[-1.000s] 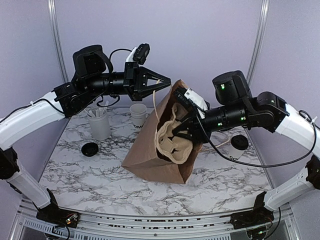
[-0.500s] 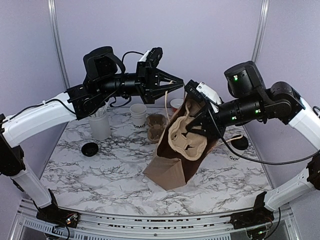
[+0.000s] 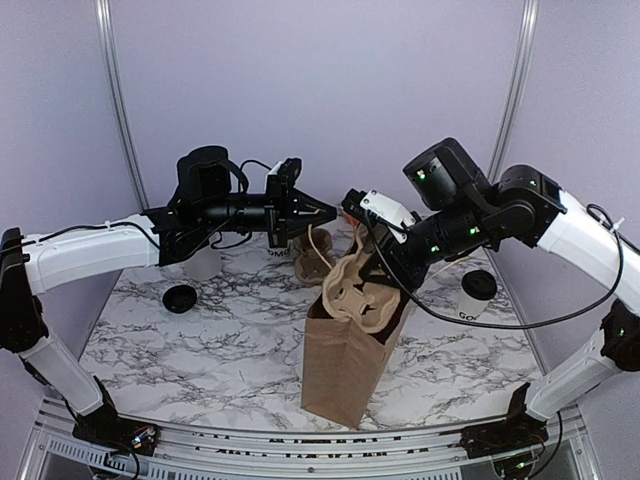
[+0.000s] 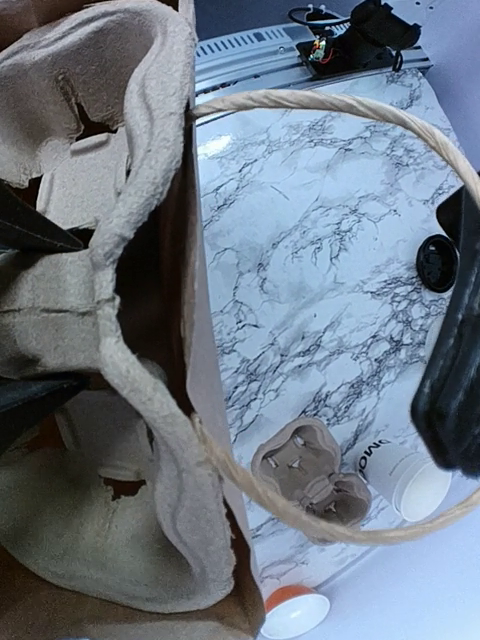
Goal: Pack the takeout coffee
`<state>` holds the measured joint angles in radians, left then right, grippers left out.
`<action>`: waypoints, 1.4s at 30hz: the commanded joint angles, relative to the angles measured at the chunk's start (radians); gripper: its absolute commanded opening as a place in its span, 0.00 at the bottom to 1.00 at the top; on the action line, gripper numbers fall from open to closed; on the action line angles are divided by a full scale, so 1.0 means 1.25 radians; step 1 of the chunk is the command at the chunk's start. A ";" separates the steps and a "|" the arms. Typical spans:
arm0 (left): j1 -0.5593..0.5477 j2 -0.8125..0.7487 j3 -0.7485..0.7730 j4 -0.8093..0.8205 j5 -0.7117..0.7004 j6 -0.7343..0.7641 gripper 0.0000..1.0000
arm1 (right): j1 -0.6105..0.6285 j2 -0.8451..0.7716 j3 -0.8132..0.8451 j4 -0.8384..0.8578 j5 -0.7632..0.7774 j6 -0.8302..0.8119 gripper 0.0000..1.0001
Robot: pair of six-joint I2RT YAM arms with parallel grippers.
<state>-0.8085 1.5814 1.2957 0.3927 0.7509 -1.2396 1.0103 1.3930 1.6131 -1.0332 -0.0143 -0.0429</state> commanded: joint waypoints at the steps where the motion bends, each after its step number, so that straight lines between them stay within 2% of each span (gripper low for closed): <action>1: 0.011 -0.044 -0.017 0.076 0.008 -0.007 0.00 | -0.008 0.012 0.032 -0.023 0.003 -0.021 0.34; 13: 0.010 -0.072 -0.025 0.076 0.000 0.039 0.00 | -0.020 0.036 0.048 -0.073 0.009 -0.017 0.34; 42: 0.001 -0.056 -0.021 0.076 0.017 0.053 0.00 | -0.019 0.105 0.069 -0.052 0.008 -0.045 0.34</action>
<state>-0.8005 1.5234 1.2675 0.4446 0.7544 -1.1885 0.9924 1.5326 1.6733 -1.1164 -0.0128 -0.0845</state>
